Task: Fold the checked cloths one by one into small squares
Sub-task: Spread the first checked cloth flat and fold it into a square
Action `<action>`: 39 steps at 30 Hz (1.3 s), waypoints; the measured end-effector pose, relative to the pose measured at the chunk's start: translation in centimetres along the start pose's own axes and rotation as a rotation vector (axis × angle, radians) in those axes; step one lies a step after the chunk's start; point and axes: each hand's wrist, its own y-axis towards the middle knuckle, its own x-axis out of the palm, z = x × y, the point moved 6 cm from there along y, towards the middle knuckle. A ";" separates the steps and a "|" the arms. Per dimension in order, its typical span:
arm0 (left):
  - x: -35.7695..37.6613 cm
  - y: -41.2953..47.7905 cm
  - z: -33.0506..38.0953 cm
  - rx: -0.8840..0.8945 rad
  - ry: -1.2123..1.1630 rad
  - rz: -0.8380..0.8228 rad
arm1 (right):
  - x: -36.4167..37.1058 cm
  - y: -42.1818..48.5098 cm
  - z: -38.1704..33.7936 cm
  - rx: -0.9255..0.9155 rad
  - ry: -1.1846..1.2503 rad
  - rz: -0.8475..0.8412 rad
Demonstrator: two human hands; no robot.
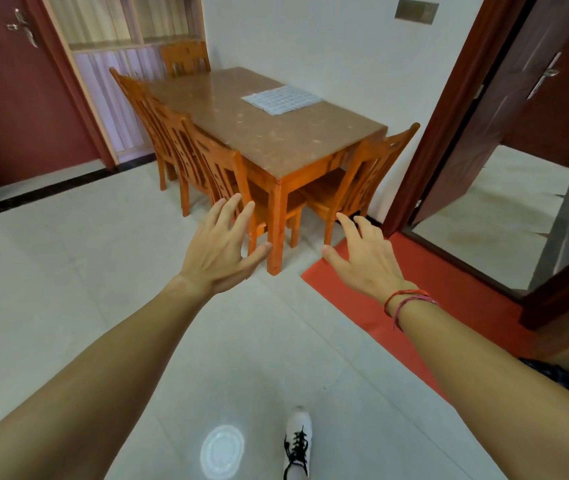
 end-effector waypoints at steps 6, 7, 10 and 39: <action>4.3 10.4 -1.5 -0.021 0.022 -0.022 | 2.7 10.3 3.6 -0.011 0.010 -0.035; 5.0 12.4 -1.7 -0.030 0.024 -0.026 | 3.0 12.3 4.3 -0.011 0.013 -0.040; 6.7 18.2 -2.5 -0.043 0.032 -0.025 | 4.1 18.2 6.1 -0.009 0.006 -0.068; 23.0 59.6 -18.9 0.026 -0.010 -0.086 | 14.7 62.5 9.4 0.008 -0.012 -0.075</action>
